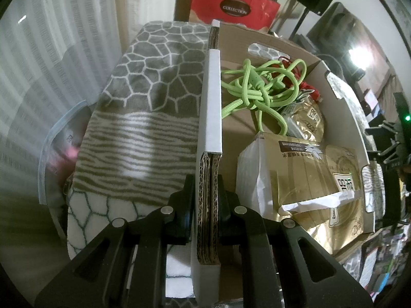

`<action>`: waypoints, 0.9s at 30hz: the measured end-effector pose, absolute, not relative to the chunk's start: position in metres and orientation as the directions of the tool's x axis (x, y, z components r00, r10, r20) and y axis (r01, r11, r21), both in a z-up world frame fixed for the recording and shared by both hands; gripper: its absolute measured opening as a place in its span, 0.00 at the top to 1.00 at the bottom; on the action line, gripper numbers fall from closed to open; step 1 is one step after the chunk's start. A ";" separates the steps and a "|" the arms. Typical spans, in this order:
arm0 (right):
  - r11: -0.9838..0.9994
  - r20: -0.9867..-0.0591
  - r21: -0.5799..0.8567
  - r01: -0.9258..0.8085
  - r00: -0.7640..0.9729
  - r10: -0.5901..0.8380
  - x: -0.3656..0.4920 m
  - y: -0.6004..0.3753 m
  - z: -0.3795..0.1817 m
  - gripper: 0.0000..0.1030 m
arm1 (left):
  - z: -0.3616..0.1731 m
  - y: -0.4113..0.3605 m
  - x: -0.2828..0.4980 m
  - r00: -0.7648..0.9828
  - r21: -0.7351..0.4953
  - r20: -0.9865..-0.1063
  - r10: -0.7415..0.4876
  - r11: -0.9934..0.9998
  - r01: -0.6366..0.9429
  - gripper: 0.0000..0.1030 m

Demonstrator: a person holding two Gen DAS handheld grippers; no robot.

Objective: Organize objects
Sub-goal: 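Move the right tool over the clear plastic phone case, then grasp the clear plastic phone case with the right tool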

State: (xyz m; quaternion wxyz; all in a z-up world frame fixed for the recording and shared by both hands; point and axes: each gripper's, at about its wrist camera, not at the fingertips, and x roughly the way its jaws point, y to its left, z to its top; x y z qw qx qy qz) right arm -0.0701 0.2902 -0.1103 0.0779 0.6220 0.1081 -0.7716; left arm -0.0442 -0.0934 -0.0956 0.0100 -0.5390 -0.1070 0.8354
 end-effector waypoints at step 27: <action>-1.000 -0.959 -0.018 -0.011 -0.284 0.021 -0.064 0.317 -0.082 0.18 | -0.096 -0.092 -0.044 -0.419 -0.198 -0.897 0.140 -0.975 0.098 0.89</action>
